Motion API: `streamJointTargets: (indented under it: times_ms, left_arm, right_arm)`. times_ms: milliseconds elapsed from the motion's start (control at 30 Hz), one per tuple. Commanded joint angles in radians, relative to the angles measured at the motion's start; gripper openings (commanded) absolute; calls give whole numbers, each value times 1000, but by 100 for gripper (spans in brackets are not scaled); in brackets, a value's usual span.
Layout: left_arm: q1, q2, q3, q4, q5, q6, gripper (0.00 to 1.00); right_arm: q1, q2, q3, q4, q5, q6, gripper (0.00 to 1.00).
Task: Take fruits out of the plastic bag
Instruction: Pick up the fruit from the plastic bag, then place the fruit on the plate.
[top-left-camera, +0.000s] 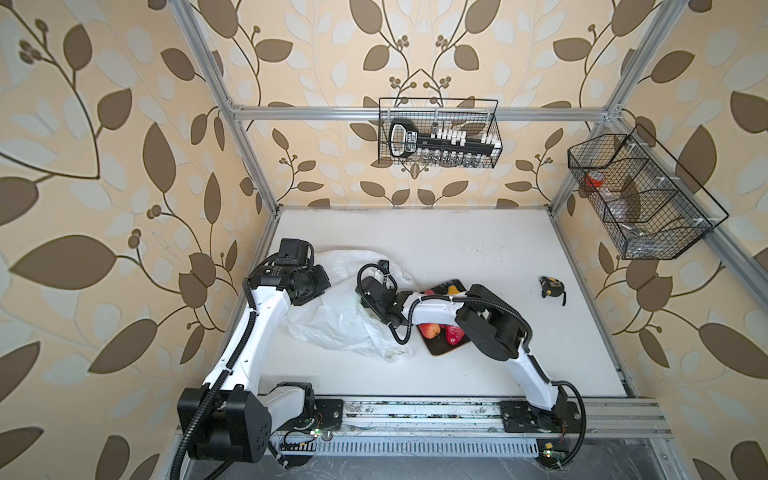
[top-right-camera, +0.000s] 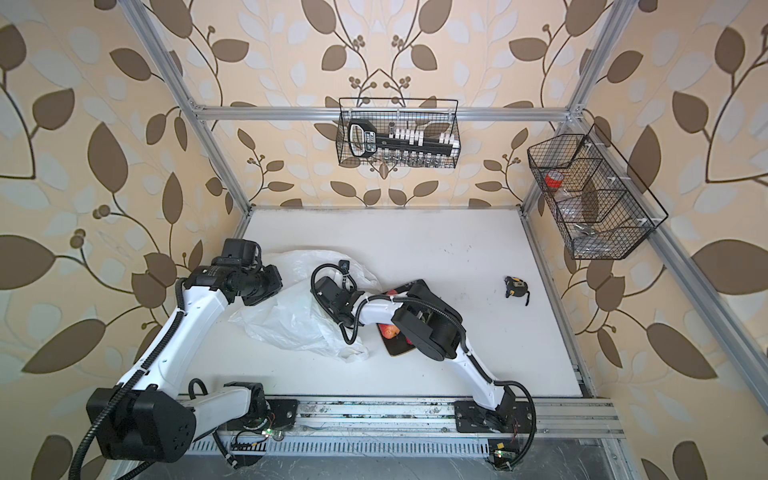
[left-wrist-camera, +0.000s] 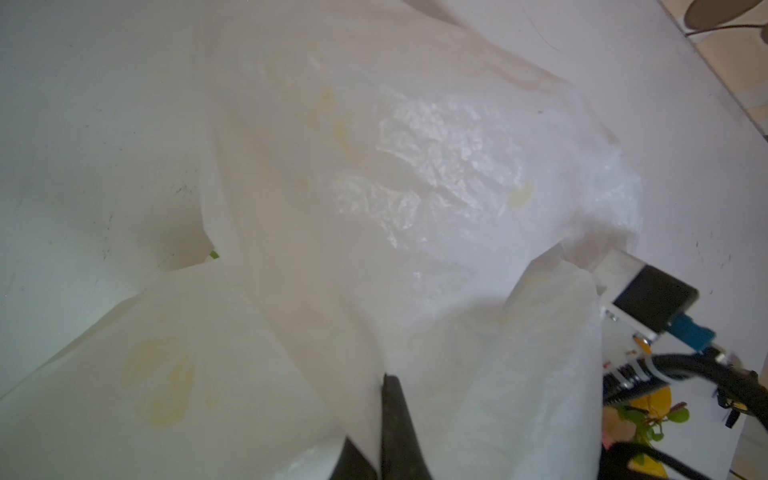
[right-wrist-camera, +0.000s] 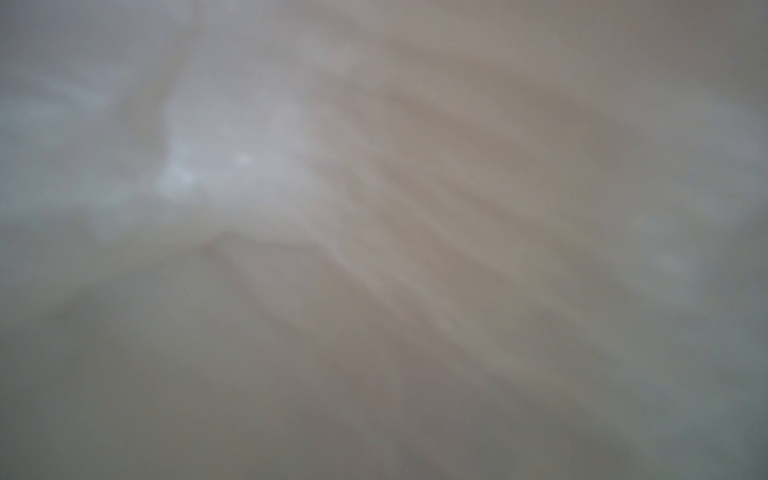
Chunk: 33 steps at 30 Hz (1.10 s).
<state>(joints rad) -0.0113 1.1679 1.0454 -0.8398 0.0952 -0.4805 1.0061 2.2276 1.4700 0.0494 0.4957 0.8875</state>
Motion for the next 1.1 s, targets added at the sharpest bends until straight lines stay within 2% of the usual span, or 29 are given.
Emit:
streamJointTargets:
  times_ms: [0,467,667,867,967,1067]
  left_arm:
    - [10,-28,-22,19,-65,-37,0]
    - [28,26,-36,134,-114,-153,0]
    - [28,60,-31,160,-87,-140,0]
    - [28,72,-36,168,-47,-95,0]
    - [27,94,-26,167,-18,-69,0]
    - [28,117,-14,165,-5,-52,0]
  right_arm:
    - [28,-129,-100,77,-27,-41,27]
    - [93,-540,-554,170,-242,-64,24]
    - [117,-764,-717,77,-187,-68,24]
    - [116,-1052,-812,-155,-19,-71,25]
    - [57,-1169,-860,-256,40,-64,26]
    - [-69,-1251,-913,-286,46,-79,27]
